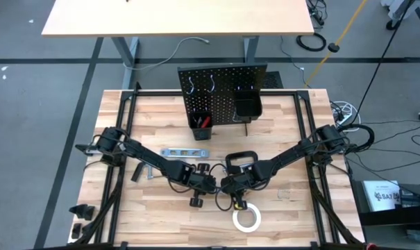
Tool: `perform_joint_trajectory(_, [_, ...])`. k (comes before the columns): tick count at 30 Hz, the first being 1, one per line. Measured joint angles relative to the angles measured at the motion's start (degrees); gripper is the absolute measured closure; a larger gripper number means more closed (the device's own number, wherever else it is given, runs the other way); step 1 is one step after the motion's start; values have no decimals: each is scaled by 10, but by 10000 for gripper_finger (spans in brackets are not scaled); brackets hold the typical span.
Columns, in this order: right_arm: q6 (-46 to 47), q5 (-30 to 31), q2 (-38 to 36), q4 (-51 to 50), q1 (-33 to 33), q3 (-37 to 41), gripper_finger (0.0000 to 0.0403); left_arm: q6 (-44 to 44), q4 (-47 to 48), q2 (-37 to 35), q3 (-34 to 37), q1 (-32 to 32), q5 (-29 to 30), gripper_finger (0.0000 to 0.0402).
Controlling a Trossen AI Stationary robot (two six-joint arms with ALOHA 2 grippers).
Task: Hang tools onto peg board
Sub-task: Put the wrench into the bottom black bin on the pegboard
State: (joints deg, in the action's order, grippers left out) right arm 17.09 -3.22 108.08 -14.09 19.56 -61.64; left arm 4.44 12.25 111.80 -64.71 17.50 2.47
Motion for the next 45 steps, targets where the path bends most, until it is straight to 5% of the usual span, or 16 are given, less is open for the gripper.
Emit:
perform_joint_trajectory(16, [19, 65, -104, -58, 36, 1, 338, -5, 10, -6, -4, 7, 19, 368])
perform_joint_trajectory(35, [61, 278, -199, -124, 90, 0, 344, -7, 110, -180, -4, 58, 197, 368])
perform_joint_trajectory(45, [17, 326, -206, -20, 113, -1, 344, -65, 115, -239, -4, 120, 316, 368])
